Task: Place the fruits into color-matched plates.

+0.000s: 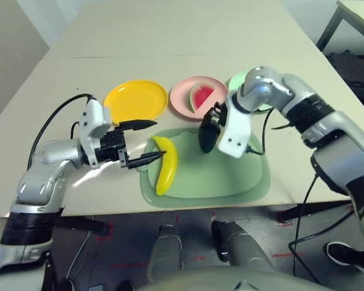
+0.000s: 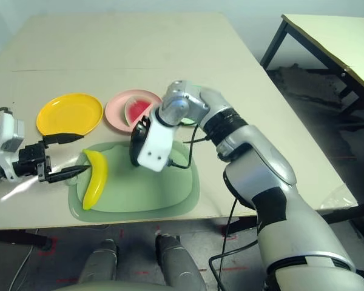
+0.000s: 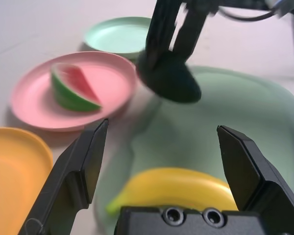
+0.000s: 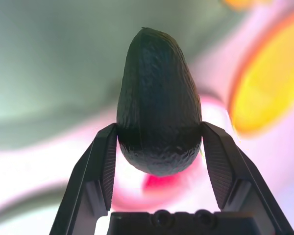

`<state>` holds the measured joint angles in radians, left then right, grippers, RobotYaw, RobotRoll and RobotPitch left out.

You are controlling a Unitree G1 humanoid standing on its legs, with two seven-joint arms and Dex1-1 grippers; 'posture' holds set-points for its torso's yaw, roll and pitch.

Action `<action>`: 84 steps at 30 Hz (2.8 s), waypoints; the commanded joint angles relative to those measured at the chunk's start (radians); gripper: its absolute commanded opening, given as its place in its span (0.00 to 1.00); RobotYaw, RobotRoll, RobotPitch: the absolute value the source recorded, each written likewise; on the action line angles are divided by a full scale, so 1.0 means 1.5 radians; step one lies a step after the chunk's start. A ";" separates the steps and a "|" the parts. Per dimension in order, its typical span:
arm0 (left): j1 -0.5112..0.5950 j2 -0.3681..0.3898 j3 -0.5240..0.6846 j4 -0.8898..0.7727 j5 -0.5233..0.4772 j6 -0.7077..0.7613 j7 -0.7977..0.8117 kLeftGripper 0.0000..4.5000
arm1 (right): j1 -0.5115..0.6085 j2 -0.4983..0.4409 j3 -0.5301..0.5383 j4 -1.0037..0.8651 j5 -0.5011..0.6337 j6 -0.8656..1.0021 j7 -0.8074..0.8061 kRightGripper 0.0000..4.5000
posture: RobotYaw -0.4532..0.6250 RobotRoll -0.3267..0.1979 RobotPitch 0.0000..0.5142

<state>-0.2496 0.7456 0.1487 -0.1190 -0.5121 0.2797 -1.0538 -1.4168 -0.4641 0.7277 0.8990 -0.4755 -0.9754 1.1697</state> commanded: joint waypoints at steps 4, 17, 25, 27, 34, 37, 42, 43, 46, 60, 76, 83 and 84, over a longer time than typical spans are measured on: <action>-0.013 -0.023 -0.004 -0.020 0.009 0.035 0.068 1.00 | -0.051 -0.015 0.008 0.131 -0.111 0.020 -0.117 0.63 | 0.41 0.62 0.34; -0.026 -0.066 -0.071 -0.060 0.050 0.047 0.125 1.00 | -0.054 -0.012 0.061 0.294 -0.283 0.202 -0.394 0.63 | 0.40 0.62 0.34; 0.000 -0.061 -0.062 -0.038 0.057 0.011 0.097 1.00 | -0.020 -0.017 0.064 0.316 -0.316 0.263 -0.447 0.63 | 0.42 0.62 0.34; 0.009 -0.057 -0.059 -0.027 0.064 -0.005 0.092 1.00 | -0.013 -0.020 0.059 0.318 -0.317 0.269 -0.449 0.63 | 0.42 0.62 0.35; 0.012 -0.058 -0.057 -0.007 0.074 -0.033 0.083 1.00 | 0.001 -0.028 0.051 0.319 -0.313 0.272 -0.445 0.85 | 0.42 0.62 0.35; 0.011 -0.057 -0.059 -0.001 0.077 -0.041 0.078 1.00 | 0.000 -0.030 0.047 0.318 -0.310 0.268 -0.440 0.99 | 0.42 0.62 0.35; 0.000 -0.055 -0.060 0.005 0.081 -0.042 0.069 1.00 | -0.007 -0.044 0.035 0.314 -0.301 0.258 -0.431 0.99 | 0.41 0.62 0.34; -0.001 -0.054 -0.060 0.005 0.081 -0.042 0.068 1.00 | -0.007 -0.046 0.033 0.313 -0.299 0.256 -0.429 0.99 | 0.41 0.62 0.34; -0.010 -0.046 -0.058 0.007 0.086 -0.047 0.062 1.00 | -0.017 -0.057 -0.002 0.305 -0.265 0.236 -0.401 0.99 | 0.42 0.62 0.34; -0.033 0.067 -0.038 0.069 0.126 -0.120 -0.007 1.00 | 0.192 -0.072 -0.382 -0.033 0.262 0.525 0.048 0.99 | 0.40 0.62 0.40; -0.031 0.098 -0.021 0.049 0.069 -0.044 -0.059 1.00 | 0.664 -0.079 -0.507 -0.622 0.604 0.905 0.067 0.99 | 0.40 0.62 0.40; -0.098 0.151 -0.081 0.116 0.154 -0.196 -0.167 1.00 | 0.787 -0.065 -0.476 -0.642 0.629 0.767 0.151 0.99 | 0.40 0.62 0.39; -0.112 0.159 -0.099 0.129 0.175 -0.239 -0.192 1.00 | 0.795 -0.060 -0.471 -0.641 0.632 0.750 0.163 0.99 | 0.40 0.62 0.39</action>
<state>-0.4051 0.9706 0.0465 0.0533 -0.3039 0.0145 -1.2845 -0.2381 -0.5565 0.0086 -0.0533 0.4537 0.1942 1.3803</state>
